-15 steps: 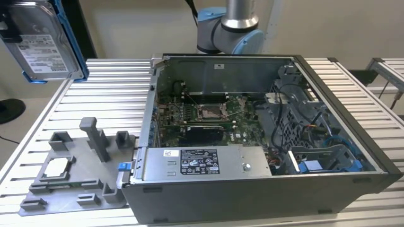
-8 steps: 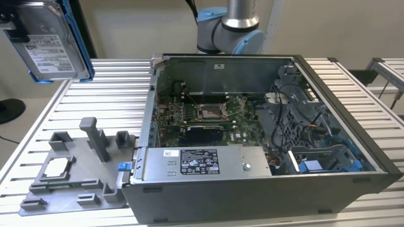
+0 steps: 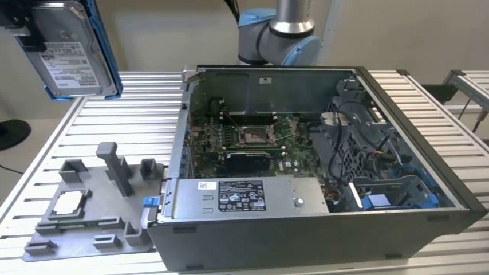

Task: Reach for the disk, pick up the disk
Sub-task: 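Pick up the disk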

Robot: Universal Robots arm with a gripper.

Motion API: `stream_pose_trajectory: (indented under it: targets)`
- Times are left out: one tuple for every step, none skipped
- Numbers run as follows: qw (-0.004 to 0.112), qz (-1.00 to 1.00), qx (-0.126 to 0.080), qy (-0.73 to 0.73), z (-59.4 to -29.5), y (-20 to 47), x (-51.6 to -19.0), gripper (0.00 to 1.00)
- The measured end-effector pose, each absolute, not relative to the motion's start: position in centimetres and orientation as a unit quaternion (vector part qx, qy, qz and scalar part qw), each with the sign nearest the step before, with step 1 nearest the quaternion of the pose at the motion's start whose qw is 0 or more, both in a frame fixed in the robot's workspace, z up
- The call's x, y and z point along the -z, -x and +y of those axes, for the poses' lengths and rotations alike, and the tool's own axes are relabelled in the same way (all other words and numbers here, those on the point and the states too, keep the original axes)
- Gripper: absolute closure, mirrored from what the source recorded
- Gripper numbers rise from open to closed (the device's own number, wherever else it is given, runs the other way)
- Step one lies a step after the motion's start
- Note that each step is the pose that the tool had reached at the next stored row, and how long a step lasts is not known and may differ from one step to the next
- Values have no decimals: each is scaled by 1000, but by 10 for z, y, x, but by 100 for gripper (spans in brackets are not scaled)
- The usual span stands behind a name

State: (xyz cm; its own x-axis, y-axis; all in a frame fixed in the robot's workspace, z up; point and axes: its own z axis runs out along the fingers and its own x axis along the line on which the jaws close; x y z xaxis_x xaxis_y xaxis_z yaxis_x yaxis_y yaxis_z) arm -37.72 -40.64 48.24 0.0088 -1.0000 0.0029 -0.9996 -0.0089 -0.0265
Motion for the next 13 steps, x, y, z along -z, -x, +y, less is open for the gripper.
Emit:
stream_pose_trajectory:
  targets:
    - [8,704,10,710,-406,376,-482,100]
    - [8,704,10,710,-406,374,-482,100]
    - [8,704,10,710,-406,372,-482,100]
    - [8,704,10,710,-406,371,-482,100]
    - [8,704,10,710,-406,369,-482,100]
    - [8,704,10,710,-406,367,-482,100]
    - [8,704,10,710,-406,366,-482,100]
    - [8,704,10,710,-406,364,-482,100]
    - [8,704,10,710,-406,362,-482,100]
    - [8,704,10,710,-406,360,-482,100]
    - [8,704,10,710,-406,359,-482,100]
    - [8,704,10,710,-406,357,-482,100]
    - [8,704,10,710,-406,355,-482,100]
